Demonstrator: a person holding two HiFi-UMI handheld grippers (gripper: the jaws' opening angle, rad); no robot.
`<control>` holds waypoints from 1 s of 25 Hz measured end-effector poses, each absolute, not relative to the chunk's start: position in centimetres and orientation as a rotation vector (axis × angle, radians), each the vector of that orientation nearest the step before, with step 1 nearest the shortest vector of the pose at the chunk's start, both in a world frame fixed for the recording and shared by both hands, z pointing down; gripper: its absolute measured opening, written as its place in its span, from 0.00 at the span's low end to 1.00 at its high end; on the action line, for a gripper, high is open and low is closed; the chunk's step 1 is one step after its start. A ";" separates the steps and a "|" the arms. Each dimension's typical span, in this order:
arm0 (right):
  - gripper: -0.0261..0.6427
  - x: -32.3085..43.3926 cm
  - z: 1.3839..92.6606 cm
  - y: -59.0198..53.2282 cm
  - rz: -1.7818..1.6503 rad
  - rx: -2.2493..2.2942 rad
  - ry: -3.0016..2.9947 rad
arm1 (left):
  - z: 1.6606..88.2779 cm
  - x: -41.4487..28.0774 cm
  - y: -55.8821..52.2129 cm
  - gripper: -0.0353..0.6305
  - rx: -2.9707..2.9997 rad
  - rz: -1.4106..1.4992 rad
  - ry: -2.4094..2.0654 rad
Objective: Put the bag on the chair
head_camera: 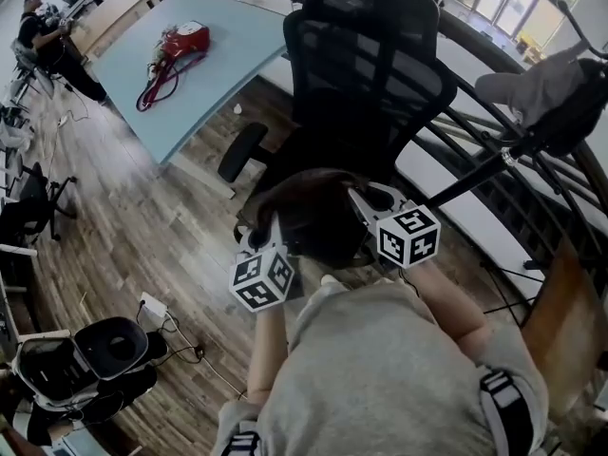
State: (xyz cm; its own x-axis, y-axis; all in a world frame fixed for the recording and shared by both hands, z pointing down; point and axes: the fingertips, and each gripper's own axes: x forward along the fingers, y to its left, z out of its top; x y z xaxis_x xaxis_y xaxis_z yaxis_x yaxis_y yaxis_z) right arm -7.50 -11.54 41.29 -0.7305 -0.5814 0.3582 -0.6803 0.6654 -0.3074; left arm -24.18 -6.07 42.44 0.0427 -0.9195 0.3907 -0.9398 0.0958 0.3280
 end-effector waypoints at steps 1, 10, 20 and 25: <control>0.11 -7.6 41.5 -12.0 0.629 1.034 -2.647 | 42.7 -24.3 -6.6 0.12 1.823 0.057 -1.860; 0.11 -7.3 41.8 -14.9 0.651 1.127 -2.593 | 43.7 -24.1 -10.1 0.12 1.862 0.106 -1.774; 0.11 -7.4 46.1 -21.3 0.696 1.106 -2.554 | 48.4 -24.1 -16.6 0.12 1.831 0.132 -1.751; 0.11 -7.4 49.2 -24.3 0.725 1.085 -2.520 | 51.4 -24.1 -19.3 0.12 1.813 0.160 -1.743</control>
